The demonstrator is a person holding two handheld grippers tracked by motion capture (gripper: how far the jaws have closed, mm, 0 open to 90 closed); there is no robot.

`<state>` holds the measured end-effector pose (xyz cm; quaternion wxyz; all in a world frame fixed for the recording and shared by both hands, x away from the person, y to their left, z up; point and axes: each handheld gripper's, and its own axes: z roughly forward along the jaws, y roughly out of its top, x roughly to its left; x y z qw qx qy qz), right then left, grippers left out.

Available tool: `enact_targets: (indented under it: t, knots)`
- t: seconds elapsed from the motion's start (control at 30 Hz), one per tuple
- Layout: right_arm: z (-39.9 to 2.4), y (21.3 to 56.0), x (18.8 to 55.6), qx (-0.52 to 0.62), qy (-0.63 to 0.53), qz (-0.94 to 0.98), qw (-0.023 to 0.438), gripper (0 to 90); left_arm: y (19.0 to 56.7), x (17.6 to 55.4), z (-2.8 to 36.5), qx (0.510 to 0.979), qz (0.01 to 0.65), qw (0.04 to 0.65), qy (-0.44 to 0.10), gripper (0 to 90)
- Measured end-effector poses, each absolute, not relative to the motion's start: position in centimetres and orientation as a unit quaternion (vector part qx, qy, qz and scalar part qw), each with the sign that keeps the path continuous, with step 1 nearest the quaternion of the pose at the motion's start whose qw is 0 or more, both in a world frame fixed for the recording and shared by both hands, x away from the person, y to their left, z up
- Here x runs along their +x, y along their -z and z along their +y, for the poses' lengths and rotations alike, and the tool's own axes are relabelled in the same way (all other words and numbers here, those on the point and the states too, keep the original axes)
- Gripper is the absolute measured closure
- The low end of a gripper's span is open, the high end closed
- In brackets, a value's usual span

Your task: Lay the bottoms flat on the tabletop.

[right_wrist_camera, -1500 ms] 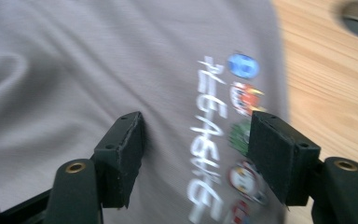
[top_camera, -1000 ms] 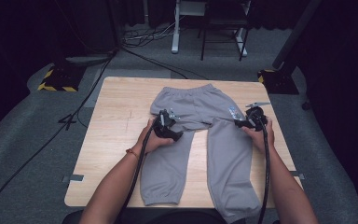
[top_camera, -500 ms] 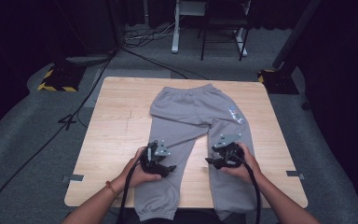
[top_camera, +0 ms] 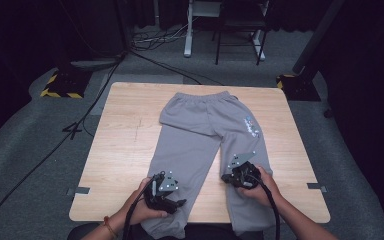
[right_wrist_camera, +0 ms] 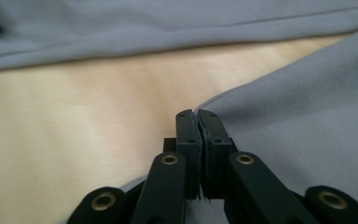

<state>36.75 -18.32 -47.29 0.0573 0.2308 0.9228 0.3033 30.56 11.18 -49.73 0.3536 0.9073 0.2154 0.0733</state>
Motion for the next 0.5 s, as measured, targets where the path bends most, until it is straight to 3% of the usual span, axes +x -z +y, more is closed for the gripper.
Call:
enact_targets:
  t: [0.2, 0.27, 0.3, 0.33, 0.4, 0.5]
  knots:
    - [-16.7, 45.8, 33.3, 0.151, -0.336, 0.93, 0.015, 85.7, 49.3, 29.1, 9.8, 0.914, 0.215, 0.337, -0.064, 31.1]
    - [-16.1, 45.8, 32.7, 0.127, -0.337, 0.933, -0.002, 77.4, 49.2, 28.5, 9.4, 0.919, 0.198, 0.339, -0.041, 32.4]
    - [-15.9, 45.7, 32.6, 0.118, -0.332, 0.936, 0.0, 67.5, 49.1, 28.2, 9.3, 0.918, 0.194, 0.343, -0.03, 32.4]
    - [-15.6, 45.6, 32.5, 0.118, -0.329, 0.937, 0.017, 59.1, 48.9, 27.9, 9.2, 0.919, 0.188, 0.345, -0.041, 32.2]
    - [-16.0, 44.7, 33.1, 0.118, -0.343, 0.931, 0.045, 53.9, 48.1, 27.6, 9.3, 0.909, 0.19, 0.358, -0.101, 32.2]
    - [-17.8, 43.4, 36.1, 0.165, -0.376, 0.905, 0.109, 44.2, 46.9, 30.1, 10.2, 0.888, 0.214, 0.385, -0.132, 29.8]
